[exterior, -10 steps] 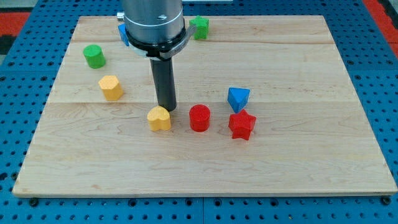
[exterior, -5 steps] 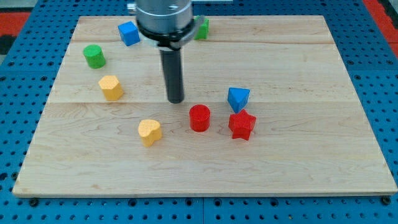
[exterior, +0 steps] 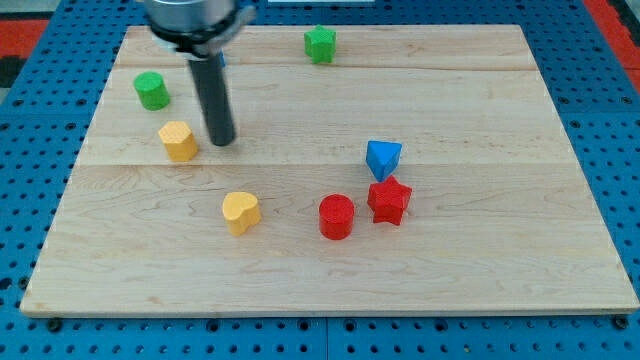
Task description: Move the yellow hexagon diagonal top left to the yellow heart
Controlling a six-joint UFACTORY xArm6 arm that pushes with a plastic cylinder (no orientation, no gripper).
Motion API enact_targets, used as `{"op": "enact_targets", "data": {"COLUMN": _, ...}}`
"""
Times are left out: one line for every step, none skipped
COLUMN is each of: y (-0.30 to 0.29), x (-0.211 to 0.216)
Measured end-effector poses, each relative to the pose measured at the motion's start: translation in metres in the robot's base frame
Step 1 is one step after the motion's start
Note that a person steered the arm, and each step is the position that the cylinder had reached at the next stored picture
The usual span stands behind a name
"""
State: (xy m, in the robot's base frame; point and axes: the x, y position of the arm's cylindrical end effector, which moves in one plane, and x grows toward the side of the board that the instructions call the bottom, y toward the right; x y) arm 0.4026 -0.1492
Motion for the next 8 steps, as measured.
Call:
{"op": "enact_targets", "data": {"y": -0.062, "x": 0.003}}
{"op": "enact_targets", "data": {"y": -0.051, "x": 0.001}}
{"op": "enact_targets", "data": {"y": 0.008, "x": -0.008}}
{"op": "enact_targets", "data": {"y": 0.014, "x": -0.01}}
{"op": "enact_targets", "data": {"y": 0.012, "x": -0.01}}
{"op": "enact_targets", "data": {"y": 0.005, "x": -0.01}}
{"op": "enact_targets", "data": {"y": -0.009, "x": -0.01}}
{"op": "enact_targets", "data": {"y": -0.039, "x": -0.007}}
